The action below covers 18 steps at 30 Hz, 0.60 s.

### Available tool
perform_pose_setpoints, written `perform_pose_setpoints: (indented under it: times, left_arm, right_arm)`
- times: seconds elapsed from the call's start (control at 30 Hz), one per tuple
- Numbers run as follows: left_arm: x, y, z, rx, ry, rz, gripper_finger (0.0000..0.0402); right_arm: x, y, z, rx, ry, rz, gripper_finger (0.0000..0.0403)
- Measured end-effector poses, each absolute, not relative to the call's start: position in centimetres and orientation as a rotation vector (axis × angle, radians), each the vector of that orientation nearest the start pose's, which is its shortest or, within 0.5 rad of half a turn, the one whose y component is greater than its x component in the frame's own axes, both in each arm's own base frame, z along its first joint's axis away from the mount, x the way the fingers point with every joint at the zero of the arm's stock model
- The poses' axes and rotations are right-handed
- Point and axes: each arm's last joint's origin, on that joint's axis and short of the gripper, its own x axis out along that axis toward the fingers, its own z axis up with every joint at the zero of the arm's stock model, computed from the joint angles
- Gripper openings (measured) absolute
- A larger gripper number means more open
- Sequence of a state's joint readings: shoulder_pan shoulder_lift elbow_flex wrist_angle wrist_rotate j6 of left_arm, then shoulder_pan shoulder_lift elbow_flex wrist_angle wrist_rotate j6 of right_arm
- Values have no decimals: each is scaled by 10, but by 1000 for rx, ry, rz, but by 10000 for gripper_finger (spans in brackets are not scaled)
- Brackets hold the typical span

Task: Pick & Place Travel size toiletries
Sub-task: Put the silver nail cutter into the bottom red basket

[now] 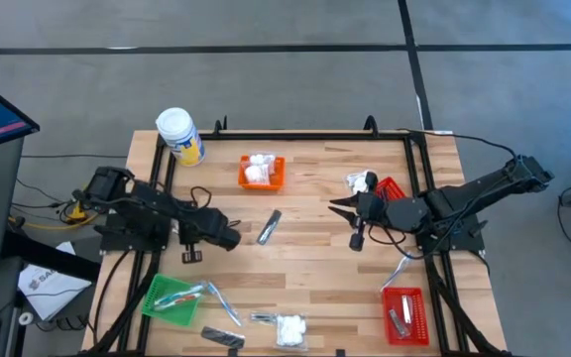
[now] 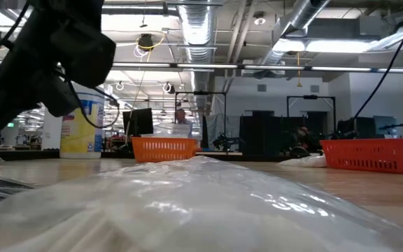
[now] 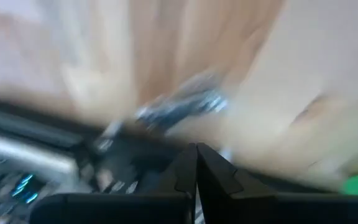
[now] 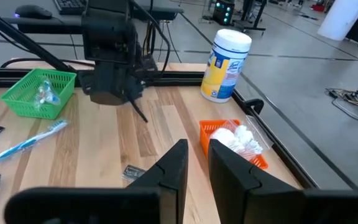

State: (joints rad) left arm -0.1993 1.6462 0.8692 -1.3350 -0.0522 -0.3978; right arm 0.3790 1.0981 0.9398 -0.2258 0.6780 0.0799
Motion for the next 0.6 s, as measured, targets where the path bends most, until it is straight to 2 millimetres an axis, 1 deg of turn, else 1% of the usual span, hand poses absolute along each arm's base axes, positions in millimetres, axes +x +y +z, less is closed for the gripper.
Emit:
perform_pose_setpoints:
  times: [0.07, 0.13, 0.27, 0.4, 0.5, 0.6]
  left_arm:
    - [206, -38, 151, -23, 2033, 299, 1]
    - [204, -35, 150, -43, 2043, 307, 1]
    - [198, -30, 144, -76, 2075, 358, 1]
    - [187, -29, 130, -141, 2088, 340, 1]
    - [180, -28, 123, -114, 2090, 368, 1]
    - [179, -27, 120, -99, 2069, 389, 1]
  right_arm:
    - [225, 70, 325, -116, 320, -308, 56]
    - [225, 70, 325, -116, 320, -308, 56]
    - [225, 70, 325, -115, 320, -308, 56]
    - [225, 70, 325, -115, 319, -308, 56]
    - [225, 70, 325, -115, 319, -308, 56]
    - [225, 70, 326, -115, 319, -308, 56]
